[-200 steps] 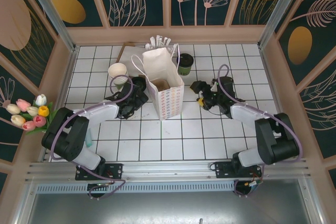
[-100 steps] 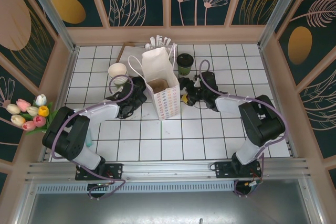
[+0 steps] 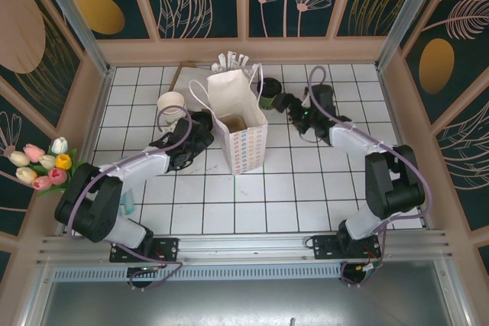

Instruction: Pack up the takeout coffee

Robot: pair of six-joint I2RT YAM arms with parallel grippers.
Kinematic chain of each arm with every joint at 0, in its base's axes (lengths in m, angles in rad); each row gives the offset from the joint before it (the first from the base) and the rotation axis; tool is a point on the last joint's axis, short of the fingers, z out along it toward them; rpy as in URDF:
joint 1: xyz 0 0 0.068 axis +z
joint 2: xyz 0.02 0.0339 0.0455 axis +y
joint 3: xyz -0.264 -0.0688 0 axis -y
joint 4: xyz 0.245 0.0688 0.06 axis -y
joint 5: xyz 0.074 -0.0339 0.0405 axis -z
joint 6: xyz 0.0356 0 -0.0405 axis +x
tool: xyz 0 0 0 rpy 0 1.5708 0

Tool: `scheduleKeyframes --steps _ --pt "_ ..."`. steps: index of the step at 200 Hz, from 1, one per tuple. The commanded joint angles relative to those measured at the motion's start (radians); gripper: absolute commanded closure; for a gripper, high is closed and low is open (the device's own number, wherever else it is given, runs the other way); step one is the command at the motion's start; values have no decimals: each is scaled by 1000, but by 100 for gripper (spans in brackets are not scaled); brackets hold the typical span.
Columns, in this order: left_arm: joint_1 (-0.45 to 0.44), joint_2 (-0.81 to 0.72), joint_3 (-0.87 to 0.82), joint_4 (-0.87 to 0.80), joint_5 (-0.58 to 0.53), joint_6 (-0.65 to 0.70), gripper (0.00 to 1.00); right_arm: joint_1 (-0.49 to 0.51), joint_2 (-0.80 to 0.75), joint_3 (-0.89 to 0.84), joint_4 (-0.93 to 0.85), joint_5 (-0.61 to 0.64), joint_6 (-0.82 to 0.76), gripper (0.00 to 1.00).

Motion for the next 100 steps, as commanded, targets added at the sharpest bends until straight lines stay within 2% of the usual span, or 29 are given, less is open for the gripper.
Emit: scheduleKeyframes --steps 1,29,63,83,100 --pt "0 -79 -18 35 -41 18 2 -60 41 102 -156 -6 -258 1" --pt "1 -144 -51 55 -62 29 1 -81 121 226 -175 -103 -294 1" --pt "1 -187 -85 51 -88 6 1 -71 277 424 -312 -43 -372 1" --pt "2 -204 -95 66 -66 9 1 -64 376 588 -442 -61 -456 1" --pt "1 -203 -80 40 -64 24 2 -56 428 669 -470 -92 -484 1"
